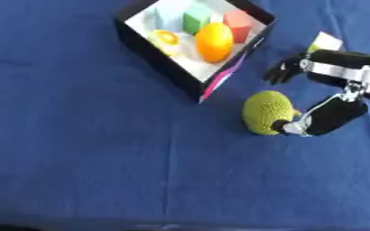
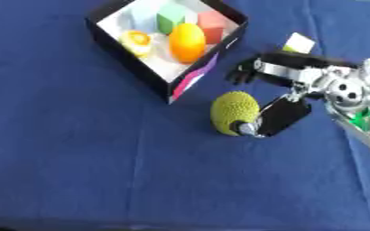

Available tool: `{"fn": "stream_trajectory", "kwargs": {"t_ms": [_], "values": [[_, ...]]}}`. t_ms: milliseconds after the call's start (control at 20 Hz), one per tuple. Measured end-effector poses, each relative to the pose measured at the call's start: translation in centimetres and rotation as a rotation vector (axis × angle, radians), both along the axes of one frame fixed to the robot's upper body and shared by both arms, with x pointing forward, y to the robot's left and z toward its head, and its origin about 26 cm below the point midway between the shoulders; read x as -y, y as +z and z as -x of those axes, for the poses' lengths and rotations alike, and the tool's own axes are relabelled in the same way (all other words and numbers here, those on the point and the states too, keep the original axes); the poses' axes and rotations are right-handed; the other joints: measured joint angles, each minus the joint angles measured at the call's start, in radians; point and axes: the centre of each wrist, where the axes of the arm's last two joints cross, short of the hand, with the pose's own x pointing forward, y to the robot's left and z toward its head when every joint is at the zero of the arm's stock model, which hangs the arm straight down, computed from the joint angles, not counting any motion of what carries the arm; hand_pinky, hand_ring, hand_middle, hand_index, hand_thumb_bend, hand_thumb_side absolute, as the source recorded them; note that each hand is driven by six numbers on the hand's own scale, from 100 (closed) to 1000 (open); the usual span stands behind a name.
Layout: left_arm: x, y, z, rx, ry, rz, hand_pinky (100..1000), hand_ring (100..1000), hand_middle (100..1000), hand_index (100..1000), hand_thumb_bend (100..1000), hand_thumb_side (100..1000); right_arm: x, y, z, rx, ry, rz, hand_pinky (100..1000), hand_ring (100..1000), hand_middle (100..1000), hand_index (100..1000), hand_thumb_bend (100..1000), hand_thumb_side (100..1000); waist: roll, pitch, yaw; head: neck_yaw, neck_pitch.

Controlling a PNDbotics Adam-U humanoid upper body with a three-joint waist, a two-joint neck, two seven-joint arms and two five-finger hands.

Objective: Pick up objects on the table and place them in the box.

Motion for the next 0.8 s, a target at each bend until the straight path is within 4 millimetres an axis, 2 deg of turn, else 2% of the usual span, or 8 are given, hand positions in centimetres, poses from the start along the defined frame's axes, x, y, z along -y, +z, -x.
{"fn": "stream_trajectory", "kwargs": {"t_ms": [350, 800], "values": [[0.2, 0.3, 0.1, 0.009, -0.013, -0.007, 701, 751, 779, 837, 100, 598, 0.2, -1.6, -2.0, 0.066, -0.057, 0.027, 987, 888, 798, 892, 431, 314, 0.0, 0.0, 0.005, -0.007, 0.0], [0.2, 0.4, 0.2, 0.011, -0.017, -0.009, 699, 755, 775, 829, 100, 596, 0.4, -3.4, -3.7, 0.093, -0.068, 0.141, 982, 882, 799, 895, 432, 326, 0.0, 0.0, 0.014, -0.008, 0.0]]}}
